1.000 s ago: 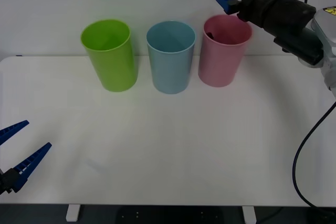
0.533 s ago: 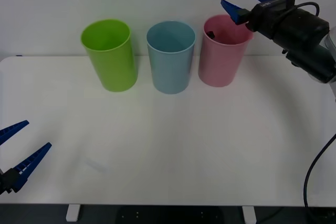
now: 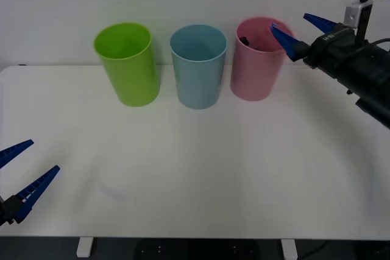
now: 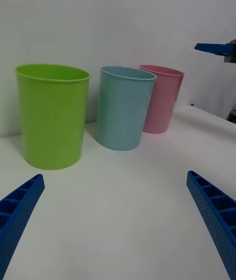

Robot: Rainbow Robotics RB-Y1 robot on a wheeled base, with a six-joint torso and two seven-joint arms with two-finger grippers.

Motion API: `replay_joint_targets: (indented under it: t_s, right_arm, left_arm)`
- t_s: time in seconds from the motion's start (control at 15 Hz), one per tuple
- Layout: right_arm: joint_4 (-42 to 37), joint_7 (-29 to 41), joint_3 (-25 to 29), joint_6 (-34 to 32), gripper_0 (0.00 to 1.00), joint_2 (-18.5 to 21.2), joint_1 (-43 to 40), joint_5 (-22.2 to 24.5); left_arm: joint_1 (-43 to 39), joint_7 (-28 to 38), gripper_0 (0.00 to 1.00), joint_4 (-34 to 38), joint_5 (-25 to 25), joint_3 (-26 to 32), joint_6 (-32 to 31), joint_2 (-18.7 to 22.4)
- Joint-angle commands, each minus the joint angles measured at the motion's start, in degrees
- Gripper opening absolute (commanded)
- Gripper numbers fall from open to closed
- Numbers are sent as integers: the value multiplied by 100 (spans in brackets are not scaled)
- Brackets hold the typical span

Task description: Grasp the object on the table and drop it into the matching bin: aluminum can to the light blue bin, PET bottle to the pink bin.

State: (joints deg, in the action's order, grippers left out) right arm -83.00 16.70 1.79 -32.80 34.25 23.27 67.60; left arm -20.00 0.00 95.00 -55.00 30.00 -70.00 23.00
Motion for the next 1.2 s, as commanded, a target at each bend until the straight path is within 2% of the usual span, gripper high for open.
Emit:
replay_joint_targets:
  t_s: [0.07,0.47,0.87,1.2]
  right_arm:
    - [-410,-53,331,-289,100,11,-578,-2]
    - [-902,-404,1069,-1238,100,3,-1720,-283]
    - [-911,-1617,1561,-2091,100,3,-2547,-670]
    - [-911,-2329,1799,-2442,100,-6,-3259,-898]
  left_arm:
    - [0,0,100,0,0,0,0,0]
    - [0,0,100,0,0,0,0,0]
    - [0,0,100,0,0,0,0,0]
    - [0,0,100,0,0,0,0,0]
